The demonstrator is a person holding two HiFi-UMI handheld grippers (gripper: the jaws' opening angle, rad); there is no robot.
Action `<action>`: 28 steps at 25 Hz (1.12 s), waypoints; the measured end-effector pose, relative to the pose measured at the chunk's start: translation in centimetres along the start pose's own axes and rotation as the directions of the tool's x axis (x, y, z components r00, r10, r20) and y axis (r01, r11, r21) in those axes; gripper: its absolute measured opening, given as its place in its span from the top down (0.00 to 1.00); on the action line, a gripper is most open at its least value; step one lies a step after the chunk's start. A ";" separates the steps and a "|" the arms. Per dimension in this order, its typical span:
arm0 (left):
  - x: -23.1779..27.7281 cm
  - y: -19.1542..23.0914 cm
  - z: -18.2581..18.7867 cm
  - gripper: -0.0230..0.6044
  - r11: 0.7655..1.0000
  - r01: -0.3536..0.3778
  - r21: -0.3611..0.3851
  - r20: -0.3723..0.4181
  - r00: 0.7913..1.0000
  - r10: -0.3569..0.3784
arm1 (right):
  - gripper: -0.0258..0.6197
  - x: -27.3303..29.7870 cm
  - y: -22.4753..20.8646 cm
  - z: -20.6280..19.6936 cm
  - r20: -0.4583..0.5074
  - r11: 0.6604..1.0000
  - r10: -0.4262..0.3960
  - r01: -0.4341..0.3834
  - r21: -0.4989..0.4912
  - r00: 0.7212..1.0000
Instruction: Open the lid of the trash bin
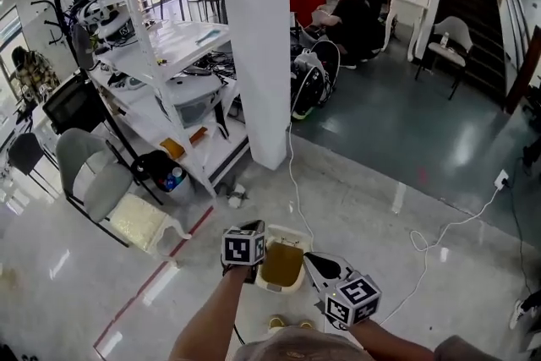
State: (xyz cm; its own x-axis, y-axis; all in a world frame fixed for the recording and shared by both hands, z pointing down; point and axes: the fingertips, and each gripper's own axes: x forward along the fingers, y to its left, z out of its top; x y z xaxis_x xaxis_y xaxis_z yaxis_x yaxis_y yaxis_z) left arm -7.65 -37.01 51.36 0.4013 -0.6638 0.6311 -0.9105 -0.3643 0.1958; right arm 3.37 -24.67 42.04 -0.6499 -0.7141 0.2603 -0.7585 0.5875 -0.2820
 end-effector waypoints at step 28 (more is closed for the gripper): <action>-21.0 -8.4 7.9 0.95 0.980 -0.020 0.198 0.576 0.812 -0.100 | 0.91 -3.5 1.1 10.1 0.245 0.977 -0.065 0.112 -0.181 0.967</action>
State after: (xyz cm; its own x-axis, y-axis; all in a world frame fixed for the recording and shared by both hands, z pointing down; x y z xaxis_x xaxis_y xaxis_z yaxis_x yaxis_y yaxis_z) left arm -7.68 -25.15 30.51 0.4743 -0.8783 0.0606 -0.8804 -0.4733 0.0309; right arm 5.30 -25.35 31.53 -0.5672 -0.8224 0.0441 -0.8226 0.5631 -0.0795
